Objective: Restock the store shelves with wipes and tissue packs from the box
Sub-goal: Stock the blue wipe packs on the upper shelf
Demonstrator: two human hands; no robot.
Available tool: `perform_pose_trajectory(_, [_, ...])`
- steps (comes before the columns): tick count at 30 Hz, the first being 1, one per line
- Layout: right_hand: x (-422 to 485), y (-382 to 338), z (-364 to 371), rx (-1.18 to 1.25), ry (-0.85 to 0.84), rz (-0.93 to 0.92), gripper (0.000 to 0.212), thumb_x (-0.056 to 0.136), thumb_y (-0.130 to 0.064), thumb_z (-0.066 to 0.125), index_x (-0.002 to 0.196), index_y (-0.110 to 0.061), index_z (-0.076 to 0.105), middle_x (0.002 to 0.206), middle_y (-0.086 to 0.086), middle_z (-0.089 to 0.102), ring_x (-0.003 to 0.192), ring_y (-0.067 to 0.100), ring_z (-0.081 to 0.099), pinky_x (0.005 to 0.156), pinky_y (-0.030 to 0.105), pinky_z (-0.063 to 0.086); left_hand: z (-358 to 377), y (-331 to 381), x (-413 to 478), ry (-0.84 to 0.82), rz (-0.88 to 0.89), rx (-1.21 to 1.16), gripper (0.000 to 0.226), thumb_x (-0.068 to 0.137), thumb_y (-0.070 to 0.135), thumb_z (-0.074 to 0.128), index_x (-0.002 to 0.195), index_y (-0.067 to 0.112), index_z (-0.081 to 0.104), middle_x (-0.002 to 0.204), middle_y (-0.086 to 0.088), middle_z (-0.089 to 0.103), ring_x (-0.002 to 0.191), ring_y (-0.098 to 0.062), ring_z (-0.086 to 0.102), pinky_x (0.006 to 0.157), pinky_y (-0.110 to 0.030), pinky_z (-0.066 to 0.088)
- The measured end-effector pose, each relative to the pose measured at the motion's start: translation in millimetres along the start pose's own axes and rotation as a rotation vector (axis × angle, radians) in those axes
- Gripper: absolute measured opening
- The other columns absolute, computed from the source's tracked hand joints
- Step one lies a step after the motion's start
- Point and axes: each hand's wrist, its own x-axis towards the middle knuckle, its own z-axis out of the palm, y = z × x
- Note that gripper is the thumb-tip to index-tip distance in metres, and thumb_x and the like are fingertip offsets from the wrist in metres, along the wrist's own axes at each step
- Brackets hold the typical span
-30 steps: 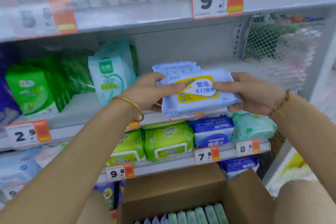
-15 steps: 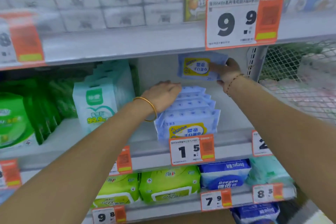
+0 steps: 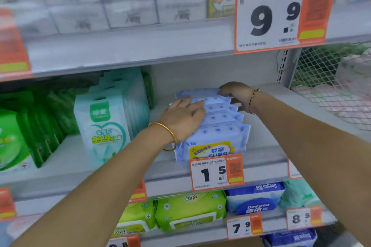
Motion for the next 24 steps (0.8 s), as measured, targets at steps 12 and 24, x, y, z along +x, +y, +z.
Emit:
perform_pose_trajectory(12, [-8,-11,12,-0.054,-0.065,-0.04,0.02,0.087,-0.015,0.042,0.069,-0.018,0.049,0.078,0.007,0.047,0.068,0.023,0.043,0.066,0.032,0.037,-2,5,-6,0.012,-0.015,-0.046,0.048,0.101,0.036,0.017,0.149,0.033,0.015,0.16,0.0,0.003,0.148,-0.017,-0.004,0.122,-0.036,0.003])
perform_pose_trajectory(24, [-6,-23,16,-0.199,0.015,-0.028,0.034,0.095,-0.011,0.033,0.117,-0.009,0.059,0.105,0.01,0.049,0.09,0.024,0.039,0.068,0.029,0.033,3,-2,1,0.038,-0.002,-0.133,0.047,0.1,0.035,0.021,0.147,0.035,0.019,0.16,0.002,0.004,0.148,-0.015,-0.004,0.121,-0.037,0.004])
